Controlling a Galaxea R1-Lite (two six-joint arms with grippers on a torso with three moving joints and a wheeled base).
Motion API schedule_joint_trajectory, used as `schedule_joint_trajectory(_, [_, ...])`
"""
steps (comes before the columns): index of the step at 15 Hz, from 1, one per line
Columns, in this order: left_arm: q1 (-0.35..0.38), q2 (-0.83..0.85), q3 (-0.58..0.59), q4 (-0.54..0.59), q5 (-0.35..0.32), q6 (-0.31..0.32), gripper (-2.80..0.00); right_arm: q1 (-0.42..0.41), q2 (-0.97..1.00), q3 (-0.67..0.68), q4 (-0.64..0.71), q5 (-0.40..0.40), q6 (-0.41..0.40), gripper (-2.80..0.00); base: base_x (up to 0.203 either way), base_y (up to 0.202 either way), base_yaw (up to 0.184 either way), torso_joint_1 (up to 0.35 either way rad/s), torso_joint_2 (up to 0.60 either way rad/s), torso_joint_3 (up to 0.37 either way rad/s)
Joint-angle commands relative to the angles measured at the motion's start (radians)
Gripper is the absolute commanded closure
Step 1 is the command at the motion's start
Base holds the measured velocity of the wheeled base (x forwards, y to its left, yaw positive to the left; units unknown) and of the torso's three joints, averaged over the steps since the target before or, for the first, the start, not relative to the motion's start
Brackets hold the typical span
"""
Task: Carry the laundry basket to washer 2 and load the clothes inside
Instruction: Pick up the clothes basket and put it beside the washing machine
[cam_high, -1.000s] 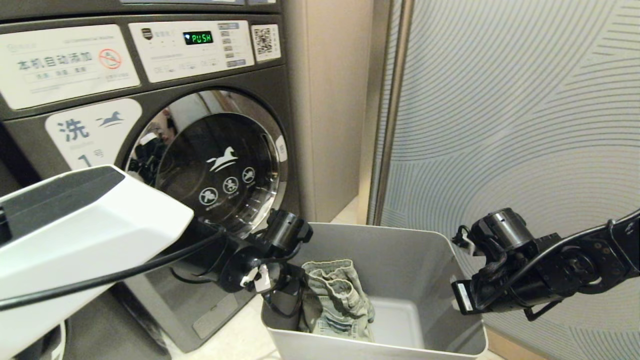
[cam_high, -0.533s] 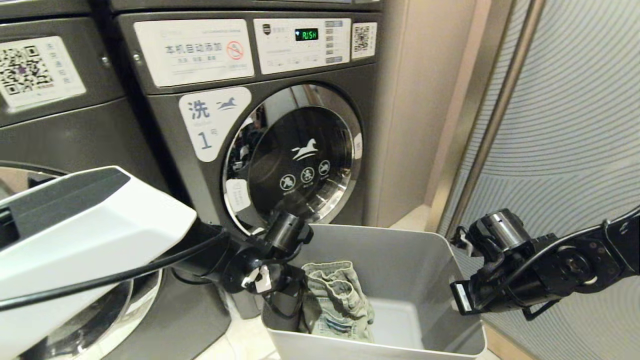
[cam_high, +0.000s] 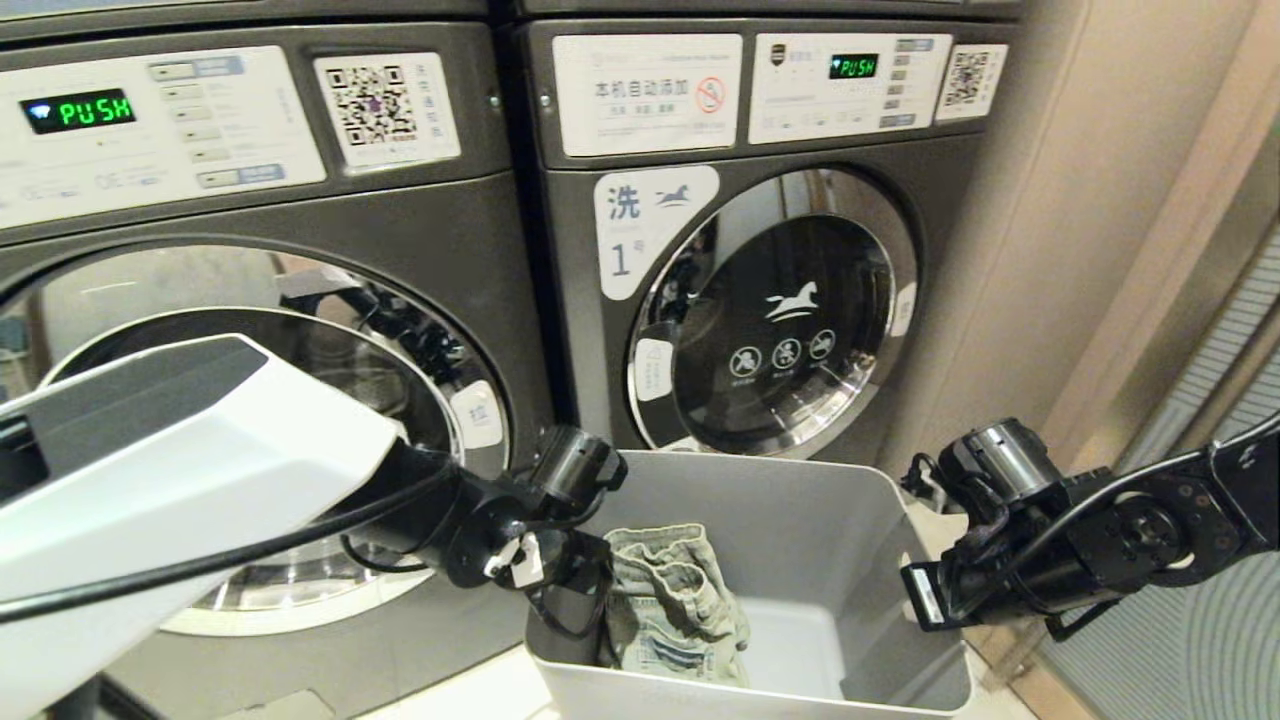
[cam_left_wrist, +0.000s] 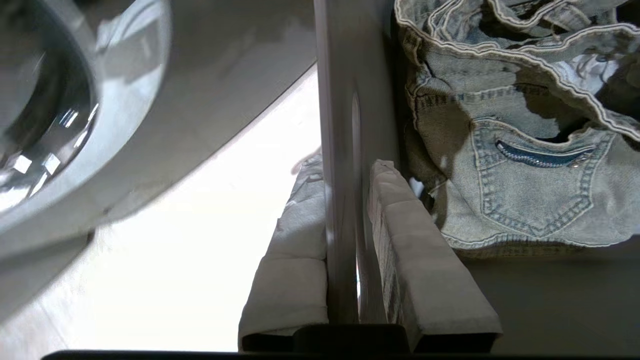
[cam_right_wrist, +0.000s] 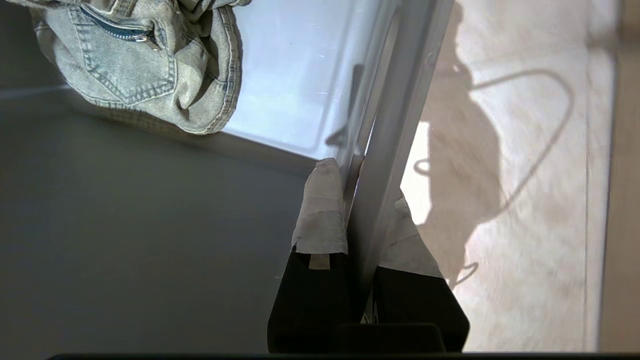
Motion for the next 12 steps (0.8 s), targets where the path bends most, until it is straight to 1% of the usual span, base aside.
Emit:
schedule_joint_trajectory(1, [0.0,0.002,-0.001,-0.001,0.003,-0.003,0.0,0.0,0.002,0.003,0.001,0.001,0.001,0.0,0.004,-0.007,0.18,0.002,0.01,0.004])
schedule_joint_trajectory(9, [0.001,0.013,-0.001,-0.001,0.002,-0.006,0.0,0.0,0.012,0.003,-0.001,0.001,-0.009,0.0,0.002,-0.008,0.173,0.004,0.0,0.003])
schedule_joint_trajectory(12, [0.002,0.022,-0.004,-0.002,0.002,-0.006,0.0,0.0,0.012,-0.001,-0.001,0.001,-0.011,0.0,-0.001,-0.006,0.146,-0.001,0.0,0.002])
